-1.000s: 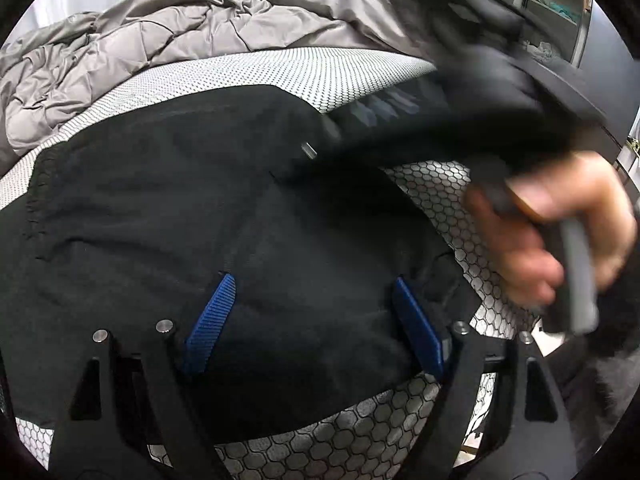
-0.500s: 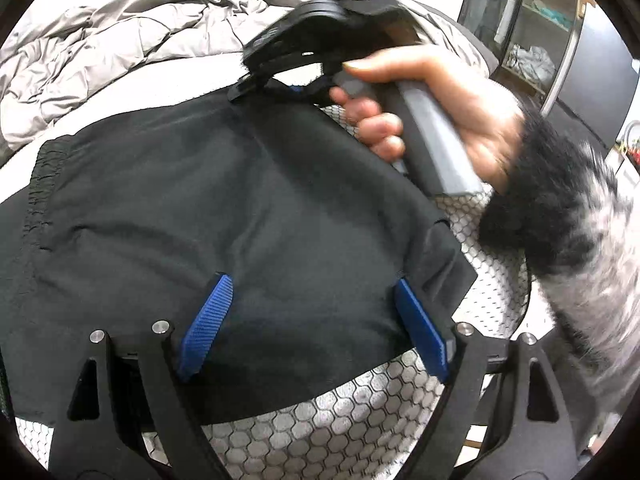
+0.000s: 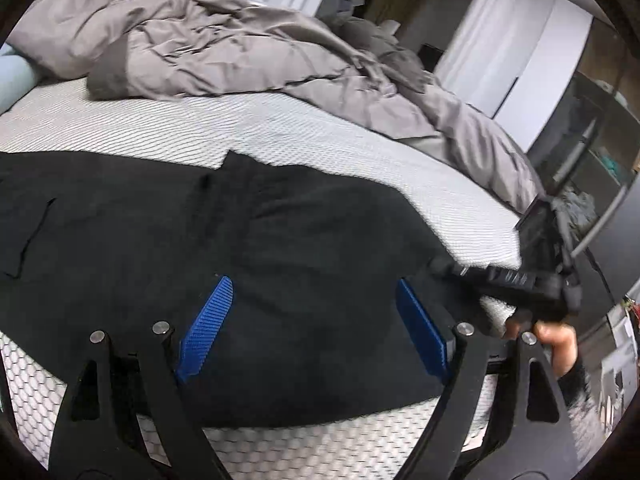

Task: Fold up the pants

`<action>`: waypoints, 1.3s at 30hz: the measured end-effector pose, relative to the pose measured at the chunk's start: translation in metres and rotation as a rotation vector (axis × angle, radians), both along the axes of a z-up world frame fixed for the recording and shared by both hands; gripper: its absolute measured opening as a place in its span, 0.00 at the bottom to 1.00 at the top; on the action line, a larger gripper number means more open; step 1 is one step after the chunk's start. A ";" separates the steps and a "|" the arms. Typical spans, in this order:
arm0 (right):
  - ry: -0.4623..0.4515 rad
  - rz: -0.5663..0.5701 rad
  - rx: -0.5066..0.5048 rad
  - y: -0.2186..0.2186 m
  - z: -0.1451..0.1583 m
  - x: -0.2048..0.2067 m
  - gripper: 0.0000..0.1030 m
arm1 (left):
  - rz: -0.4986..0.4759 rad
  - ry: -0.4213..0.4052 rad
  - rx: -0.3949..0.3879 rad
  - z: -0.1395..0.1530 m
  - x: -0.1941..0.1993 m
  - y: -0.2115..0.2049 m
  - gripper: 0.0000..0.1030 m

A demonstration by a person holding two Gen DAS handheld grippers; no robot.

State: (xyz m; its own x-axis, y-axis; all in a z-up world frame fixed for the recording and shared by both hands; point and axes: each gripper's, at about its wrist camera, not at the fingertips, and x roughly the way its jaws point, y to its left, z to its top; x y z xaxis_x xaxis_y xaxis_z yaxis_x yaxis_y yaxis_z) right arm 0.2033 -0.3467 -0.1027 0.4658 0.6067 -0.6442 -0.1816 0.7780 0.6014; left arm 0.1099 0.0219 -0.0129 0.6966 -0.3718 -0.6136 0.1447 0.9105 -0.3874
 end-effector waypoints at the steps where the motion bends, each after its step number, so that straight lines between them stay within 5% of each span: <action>1: -0.012 -0.004 -0.011 0.001 0.002 0.004 0.16 | 0.008 0.005 0.011 -0.003 -0.002 0.004 0.79; 7: -0.021 -0.088 -0.194 0.004 0.019 0.015 0.32 | -0.026 0.001 0.128 -0.015 0.007 -0.015 0.79; 12: -0.246 -0.008 -0.327 0.025 0.057 -0.040 0.32 | -0.186 -0.056 0.258 -0.017 0.012 -0.070 0.79; 18: -0.197 0.224 -0.493 0.091 0.020 -0.051 0.32 | -0.320 0.017 0.349 -0.045 0.020 -0.089 0.64; 24: -0.210 0.117 -0.740 0.055 0.018 -0.061 0.33 | -0.288 0.042 0.373 -0.048 0.006 -0.058 0.64; 29: -0.268 0.055 -0.580 0.047 0.043 -0.063 0.34 | -0.252 -0.006 0.268 -0.012 0.015 -0.042 0.64; 33: -0.273 0.124 -0.447 0.083 0.049 -0.046 0.36 | -0.247 -0.013 0.228 0.000 0.057 -0.058 0.64; 36: -0.196 0.192 -0.470 0.113 0.024 -0.025 0.36 | -0.260 0.092 0.281 -0.029 0.085 -0.064 0.59; 39: -0.193 0.189 -0.644 0.118 0.005 -0.019 0.35 | -0.280 0.067 0.308 -0.041 0.084 -0.054 0.54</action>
State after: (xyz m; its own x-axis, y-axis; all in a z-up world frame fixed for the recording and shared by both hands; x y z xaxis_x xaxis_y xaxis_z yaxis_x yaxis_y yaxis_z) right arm 0.1848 -0.2292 -0.0978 0.5320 0.2133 -0.8195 -0.4062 0.9134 -0.0260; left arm 0.1944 -0.0321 -0.0542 0.5497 -0.3329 -0.7662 0.3865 0.9144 -0.1201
